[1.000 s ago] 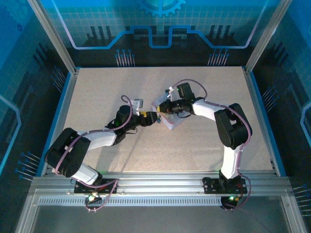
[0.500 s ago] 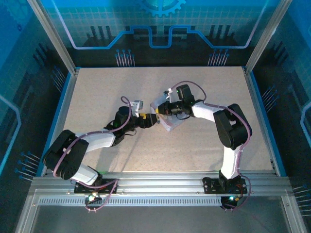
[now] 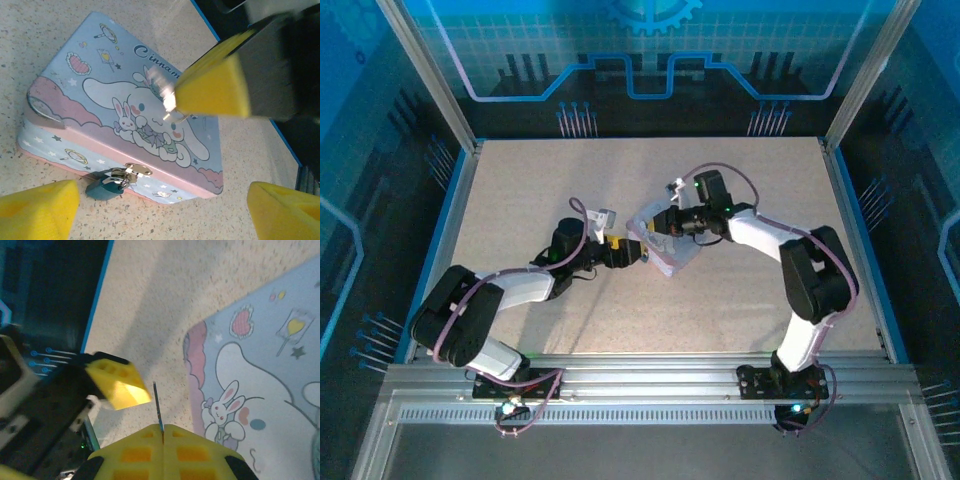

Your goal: Unlock the padlock with the key

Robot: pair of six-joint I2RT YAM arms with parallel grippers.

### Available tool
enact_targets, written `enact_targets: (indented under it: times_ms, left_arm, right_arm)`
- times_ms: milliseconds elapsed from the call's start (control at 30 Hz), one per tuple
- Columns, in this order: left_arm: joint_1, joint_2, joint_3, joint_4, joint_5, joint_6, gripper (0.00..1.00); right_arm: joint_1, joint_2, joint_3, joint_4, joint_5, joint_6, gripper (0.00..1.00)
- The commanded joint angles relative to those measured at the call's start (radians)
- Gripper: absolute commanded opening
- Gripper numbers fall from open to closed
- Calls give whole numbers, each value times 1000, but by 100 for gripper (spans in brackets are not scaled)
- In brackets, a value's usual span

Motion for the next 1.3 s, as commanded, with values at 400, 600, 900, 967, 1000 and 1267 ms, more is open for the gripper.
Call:
enact_targets:
  times_ms: [400, 600, 900, 967, 1000, 1267]
  left_arm:
    - [-5, 147, 17, 159, 49, -46, 87]
    - [-26, 197, 31, 187, 33, -49, 87]
    - [-48, 261, 57, 225, 22, -58, 87]
    - [-55, 273, 61, 236, 19, -64, 87]
    - [-57, 279, 62, 238, 17, -64, 87]
    - [-79, 305, 67, 255, 1, -76, 86]
  right_arm:
    - [-48, -74, -177, -74, 76, -38, 1]
    - [-45, -48, -177, -123, 109, -66, 0]
    - [-44, -42, -190, -121, 111, -74, 0]
    - [-43, -42, -189, -119, 107, -74, 0]
    - [-44, -42, -189, -119, 107, -74, 1]
    - [-44, -43, -186, -112, 104, -70, 0]
